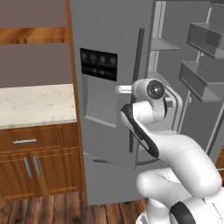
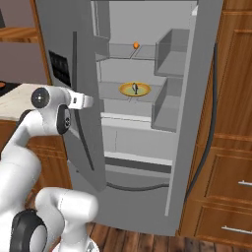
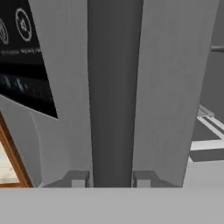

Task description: Retrieve the fish from the fridge and place it on the saucepan with marinade on the stove.

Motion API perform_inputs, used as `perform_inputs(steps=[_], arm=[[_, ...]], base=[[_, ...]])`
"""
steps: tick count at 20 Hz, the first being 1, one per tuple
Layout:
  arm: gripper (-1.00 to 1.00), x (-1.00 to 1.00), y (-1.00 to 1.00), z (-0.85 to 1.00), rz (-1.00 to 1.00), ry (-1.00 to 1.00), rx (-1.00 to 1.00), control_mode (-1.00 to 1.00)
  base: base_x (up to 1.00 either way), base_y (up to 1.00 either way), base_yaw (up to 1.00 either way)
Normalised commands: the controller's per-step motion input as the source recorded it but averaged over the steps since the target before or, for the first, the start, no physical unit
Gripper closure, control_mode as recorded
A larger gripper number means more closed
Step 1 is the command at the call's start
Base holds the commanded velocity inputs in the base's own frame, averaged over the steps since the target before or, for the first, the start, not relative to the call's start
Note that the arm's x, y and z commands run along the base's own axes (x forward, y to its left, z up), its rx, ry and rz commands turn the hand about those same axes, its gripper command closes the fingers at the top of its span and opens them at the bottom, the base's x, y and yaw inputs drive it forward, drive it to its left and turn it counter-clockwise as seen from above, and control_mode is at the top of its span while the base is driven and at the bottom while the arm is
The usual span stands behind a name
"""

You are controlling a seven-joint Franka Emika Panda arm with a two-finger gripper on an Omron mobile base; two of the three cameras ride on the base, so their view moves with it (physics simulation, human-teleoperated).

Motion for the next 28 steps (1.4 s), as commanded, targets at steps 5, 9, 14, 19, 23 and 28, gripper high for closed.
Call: perform_inputs(steps=[5,9,14,19,23,28], arm=[[1.0,-0.43,0.45,0.0,0.0,-0.01,0.05,-1.0],[1.0,-0.49,0.54,0.0,0.0,0.0,0.1,-1.0],[1.0,-0.57,0.61,0.0,0.0,0.0,0.11,-1.0],[1.0,-0.62,0.65,0.0,-0.01,0.0,0.13,-1.0],[1.0,-0.62,0.67,0.0,0.0,0.0,0.13,-1.0],[1.0,-0.56,0.7,0.0,0.0,0.0,0.13,-1.0]], base=[[0.0,0.0,0.0],[0.0,0.0,0.0],[0.0,0.0,0.0],[0.0,0.0,0.0],[0.0,0.0,0.0],[0.0,0.0,0.0]])
